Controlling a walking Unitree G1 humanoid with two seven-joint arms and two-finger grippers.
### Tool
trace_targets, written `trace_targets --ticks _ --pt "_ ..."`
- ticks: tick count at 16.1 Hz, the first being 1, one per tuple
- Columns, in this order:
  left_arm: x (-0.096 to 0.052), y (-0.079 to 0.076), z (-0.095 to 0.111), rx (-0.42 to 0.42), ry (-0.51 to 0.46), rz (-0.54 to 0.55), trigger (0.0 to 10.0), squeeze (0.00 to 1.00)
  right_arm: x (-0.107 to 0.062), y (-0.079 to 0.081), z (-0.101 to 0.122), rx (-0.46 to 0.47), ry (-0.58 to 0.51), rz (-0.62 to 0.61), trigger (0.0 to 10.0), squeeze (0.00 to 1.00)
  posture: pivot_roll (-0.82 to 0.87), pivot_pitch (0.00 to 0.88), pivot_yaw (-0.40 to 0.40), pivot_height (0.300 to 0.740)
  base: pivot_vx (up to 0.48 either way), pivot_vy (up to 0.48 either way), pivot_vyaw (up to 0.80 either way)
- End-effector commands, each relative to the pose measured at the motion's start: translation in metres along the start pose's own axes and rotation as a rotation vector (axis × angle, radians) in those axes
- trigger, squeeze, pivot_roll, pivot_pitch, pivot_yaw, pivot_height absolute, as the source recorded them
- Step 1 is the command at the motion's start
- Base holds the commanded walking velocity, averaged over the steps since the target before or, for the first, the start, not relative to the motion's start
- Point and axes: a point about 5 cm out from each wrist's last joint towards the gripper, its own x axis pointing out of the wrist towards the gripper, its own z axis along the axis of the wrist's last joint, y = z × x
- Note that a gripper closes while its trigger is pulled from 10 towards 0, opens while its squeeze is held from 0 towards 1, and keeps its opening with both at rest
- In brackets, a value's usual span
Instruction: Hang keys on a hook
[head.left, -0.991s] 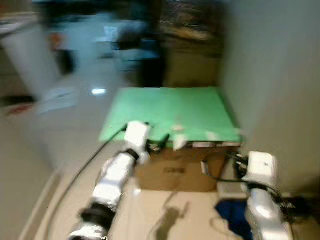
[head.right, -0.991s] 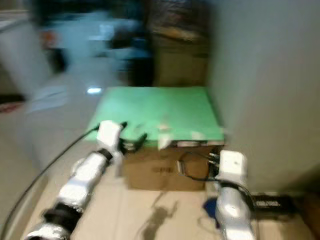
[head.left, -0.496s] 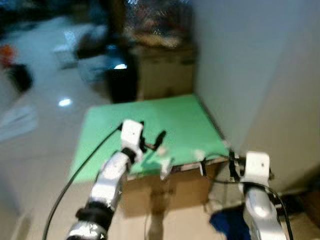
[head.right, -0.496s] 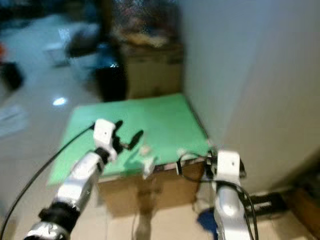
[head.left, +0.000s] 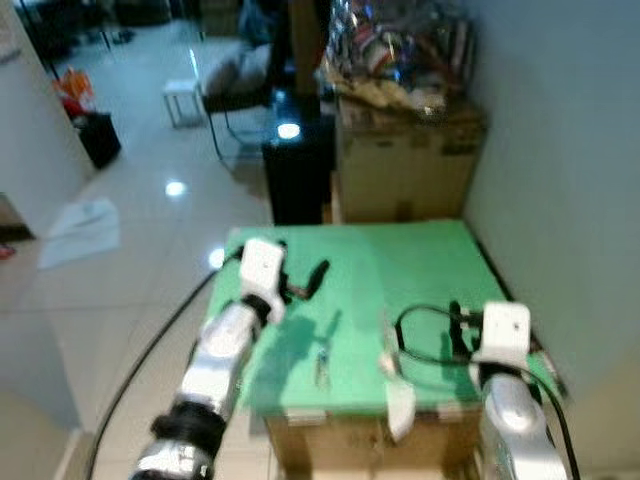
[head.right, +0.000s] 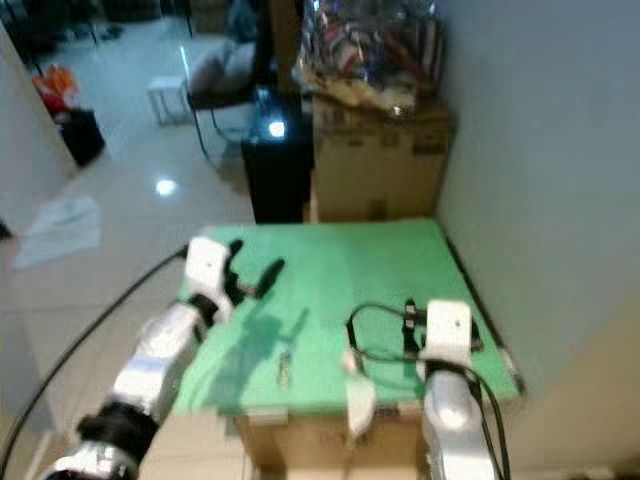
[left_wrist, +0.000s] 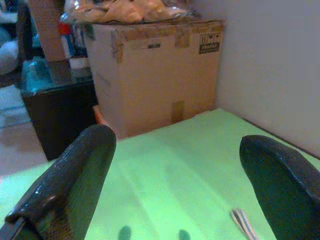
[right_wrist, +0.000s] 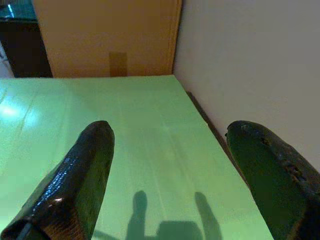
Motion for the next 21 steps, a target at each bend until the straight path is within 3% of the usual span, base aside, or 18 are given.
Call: trace_targets --ticks 1,3,6,8,12,14,17,21 --pt "0.002 -0.004 0.001 0.007 0.009 -0.013 10.0 0.0 0.0 -0.001 -0.005 0.044 0.039 0.009 10.0 0.0 -0.24 0.0 0.051 0.736 0.0 0.0 0.0" --pt "0.002 -0.003 0.001 0.009 0.013 -0.013 10.0 0.0 0.001 0.01 -0.01 0.177 0.108 0.063 10.0 0.0 -0.24 0.0 0.055 0.736 0.0 0.0 0.0" --pt "0.0 -0.002 0.001 0.005 0.013 -0.019 10.0 0.0 0.001 0.023 -0.015 0.29 0.18 0.123 10.0 0.0 -0.24 0.0 0.059 0.736 0.0 0.0 0.0" --pt "-0.002 0.0 0.001 0.006 0.015 -0.024 10.0 0.0 -0.001 0.023 -0.024 0.335 0.252 0.079 10.0 0.0 -0.23 0.0 0.059 0.736 0.0 0.0 0.0" --pt "-0.007 0.003 0.005 0.009 -0.009 -0.059 10.0 0.0 -0.004 0.008 -0.037 0.191 0.291 -0.059 10.0 0.0 -0.22 0.0 0.066 0.736 0.0 0.0 0.0" --pt "-0.015 0.004 0.003 0.243 0.01 -0.126 10.0 0.0 -0.006 0.013 -0.047 0.177 0.348 -0.047 10.0 0.0 -0.21 0.0 0.077 0.736 0.0 0.0 0.0" --pt "-0.018 0.008 0.007 0.175 0.004 -0.148 10.0 0.0 -0.01 0.02 -0.069 0.208 0.456 -0.043 10.0 0.0 -0.19 0.0 0.083 0.736 0.0 0.0 0.0" --pt "-0.02 0.007 0.01 0.162 -0.021 -0.15 10.0 0.0 -0.012 0.01 -0.079 0.204 0.498 -0.115 10.0 0.0 -0.18 0.0 0.086 0.736 0.0 0.0 0.0"
